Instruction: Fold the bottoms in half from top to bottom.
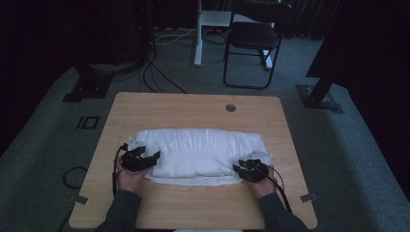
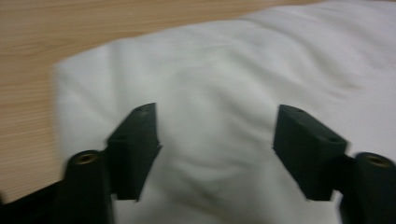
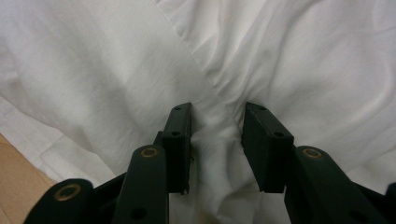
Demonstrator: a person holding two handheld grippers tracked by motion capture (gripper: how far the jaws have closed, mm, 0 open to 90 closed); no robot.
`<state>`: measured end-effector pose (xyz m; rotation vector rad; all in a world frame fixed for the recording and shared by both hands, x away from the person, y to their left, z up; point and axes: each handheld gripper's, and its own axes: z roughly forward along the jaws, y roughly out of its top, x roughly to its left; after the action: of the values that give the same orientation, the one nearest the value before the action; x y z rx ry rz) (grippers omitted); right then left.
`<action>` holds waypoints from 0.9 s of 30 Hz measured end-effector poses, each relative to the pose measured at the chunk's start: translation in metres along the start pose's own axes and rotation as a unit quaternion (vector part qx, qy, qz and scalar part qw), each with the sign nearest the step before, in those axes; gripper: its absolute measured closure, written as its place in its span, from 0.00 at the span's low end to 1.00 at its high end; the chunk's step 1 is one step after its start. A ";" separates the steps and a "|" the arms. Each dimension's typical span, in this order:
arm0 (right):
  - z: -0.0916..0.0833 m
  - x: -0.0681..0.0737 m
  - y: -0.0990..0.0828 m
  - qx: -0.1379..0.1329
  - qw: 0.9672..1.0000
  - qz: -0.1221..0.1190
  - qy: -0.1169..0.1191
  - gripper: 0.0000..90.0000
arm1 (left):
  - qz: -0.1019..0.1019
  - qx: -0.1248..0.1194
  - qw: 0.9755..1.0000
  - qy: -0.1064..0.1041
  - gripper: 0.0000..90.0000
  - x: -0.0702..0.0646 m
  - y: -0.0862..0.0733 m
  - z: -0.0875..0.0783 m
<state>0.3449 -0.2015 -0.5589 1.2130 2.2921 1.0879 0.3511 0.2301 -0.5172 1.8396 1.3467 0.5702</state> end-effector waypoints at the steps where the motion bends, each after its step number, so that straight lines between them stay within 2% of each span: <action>1: 0.000 0.000 0.000 0.000 1.000 0.001 0.001 0.69 | -0.004 0.002 1.000 0.008 0.33 0.004 -0.001 0.000; 4: 0.001 -0.001 0.000 -0.001 1.000 0.002 0.003 0.68 | -0.024 0.022 0.999 0.018 0.26 0.015 -0.003 0.006; 8: 0.001 -0.001 -0.001 -0.003 1.000 0.002 0.003 0.68 | -0.050 0.045 0.997 0.034 0.20 0.025 -0.006 0.014; 15: 0.000 -0.002 -0.002 -0.008 1.000 0.003 0.007 0.68 | -0.080 0.055 0.994 0.049 0.17 0.036 -0.009 0.020; 22: 0.000 -0.002 -0.002 -0.009 1.000 0.002 0.006 0.68 | -0.095 0.067 0.992 0.039 0.17 0.041 -0.012 0.030; 24: 0.000 -0.001 -0.003 -0.009 1.000 0.002 0.006 0.67 | -0.093 0.063 0.993 0.039 0.17 0.040 -0.012 0.032; 27: 0.000 -0.001 -0.003 -0.010 1.000 0.001 0.006 0.67 | -0.084 0.063 0.994 0.027 0.17 0.036 -0.011 0.034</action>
<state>0.3446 -0.2034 -0.5613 1.2061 2.2843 1.1181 0.3819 0.2545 -0.5498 1.7999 1.5884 0.4596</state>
